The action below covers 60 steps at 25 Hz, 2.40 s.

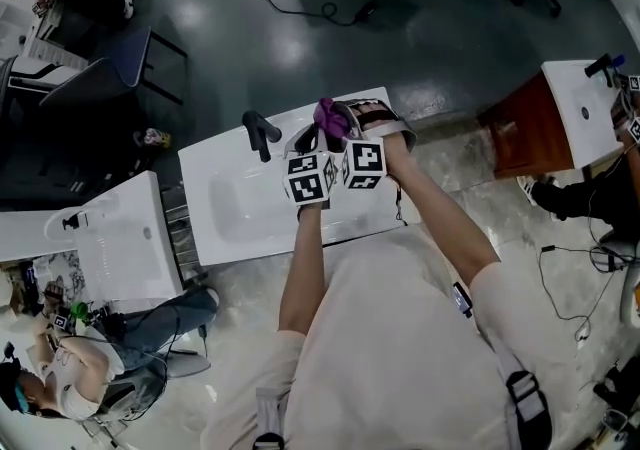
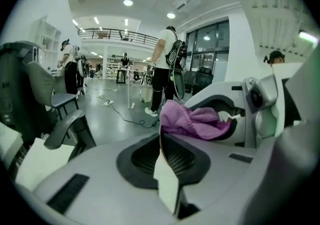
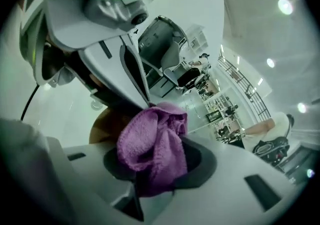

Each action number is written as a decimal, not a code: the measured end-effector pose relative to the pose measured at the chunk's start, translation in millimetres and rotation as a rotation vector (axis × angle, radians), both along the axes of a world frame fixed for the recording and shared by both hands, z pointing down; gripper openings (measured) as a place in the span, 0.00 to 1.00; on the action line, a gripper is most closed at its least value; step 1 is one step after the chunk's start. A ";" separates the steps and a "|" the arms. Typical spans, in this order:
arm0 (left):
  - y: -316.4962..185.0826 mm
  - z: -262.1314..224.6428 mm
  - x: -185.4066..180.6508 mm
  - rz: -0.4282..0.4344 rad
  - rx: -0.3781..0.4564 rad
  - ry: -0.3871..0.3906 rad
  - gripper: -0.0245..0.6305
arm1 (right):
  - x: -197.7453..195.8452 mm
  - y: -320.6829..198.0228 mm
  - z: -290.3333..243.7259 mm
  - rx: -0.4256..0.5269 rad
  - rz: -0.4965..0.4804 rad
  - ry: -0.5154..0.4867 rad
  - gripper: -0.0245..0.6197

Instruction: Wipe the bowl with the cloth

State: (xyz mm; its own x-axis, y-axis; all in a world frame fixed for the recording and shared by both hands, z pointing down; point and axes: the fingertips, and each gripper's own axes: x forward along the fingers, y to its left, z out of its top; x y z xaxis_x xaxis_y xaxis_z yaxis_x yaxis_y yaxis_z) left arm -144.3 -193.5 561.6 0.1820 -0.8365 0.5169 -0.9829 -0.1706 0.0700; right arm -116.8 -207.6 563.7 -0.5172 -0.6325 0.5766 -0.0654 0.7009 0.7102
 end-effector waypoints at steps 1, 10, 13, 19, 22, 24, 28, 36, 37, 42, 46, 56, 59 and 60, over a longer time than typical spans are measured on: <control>-0.2 -1.5 -1.4 0.002 0.005 -0.029 0.07 | 0.7 -1.3 2.2 -0.003 0.003 0.016 0.25; -6.6 -11.5 -4.8 0.033 0.025 -0.094 0.07 | 8.6 3.7 13.8 -0.058 0.041 0.072 0.24; -8.4 -13.6 -5.3 0.039 0.031 -0.096 0.07 | 10.6 10.7 16.6 -0.075 0.022 0.088 0.24; -14.5 -23.2 -3.1 0.061 0.040 -0.112 0.07 | 9.3 28.3 21.2 -0.067 -0.050 0.169 0.23; -17.9 -25.6 1.1 0.089 0.041 -0.118 0.07 | 6.2 38.9 22.3 -0.073 -0.078 0.182 0.23; -19.7 -26.7 2.4 0.097 0.044 -0.118 0.07 | 1.7 43.7 20.9 -0.074 -0.099 0.177 0.23; -19.7 -27.6 2.9 0.103 0.042 -0.104 0.08 | -5.6 47.9 15.8 -0.091 -0.121 0.140 0.23; -21.5 -29.8 4.8 0.109 0.052 -0.038 0.08 | -10.2 35.9 4.8 -0.192 -0.029 -0.061 0.25; -21.8 -29.7 5.5 0.111 0.054 -0.036 0.08 | -9.8 33.7 3.8 -0.197 -0.016 -0.078 0.25; -22.7 -30.8 10.1 0.118 0.064 -0.056 0.07 | -5.9 20.3 2.3 -0.184 0.042 -0.098 0.27; -21.9 -34.2 16.6 0.135 0.073 -0.072 0.07 | -0.5 5.9 1.4 -0.171 0.075 -0.105 0.27; -16.2 -32.2 24.2 0.179 0.046 -0.052 0.08 | 19.0 -15.2 0.4 -0.092 0.109 -0.039 0.26; -18.2 -34.5 18.5 0.169 0.052 -0.044 0.08 | 21.9 -17.0 -2.3 -0.059 0.104 -0.013 0.25; -19.1 -35.8 16.5 0.168 0.057 -0.049 0.08 | 22.2 -16.1 -2.2 -0.049 0.100 0.000 0.24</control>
State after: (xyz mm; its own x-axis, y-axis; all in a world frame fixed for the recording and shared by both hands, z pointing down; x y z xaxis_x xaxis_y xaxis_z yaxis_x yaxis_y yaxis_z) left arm -127.8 -212.6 525.8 0.2977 -0.8246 0.4810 -0.9420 -0.3354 0.0080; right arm -94.7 -223.6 561.5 -0.4533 -0.6520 0.6078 -0.1366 0.7247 0.6754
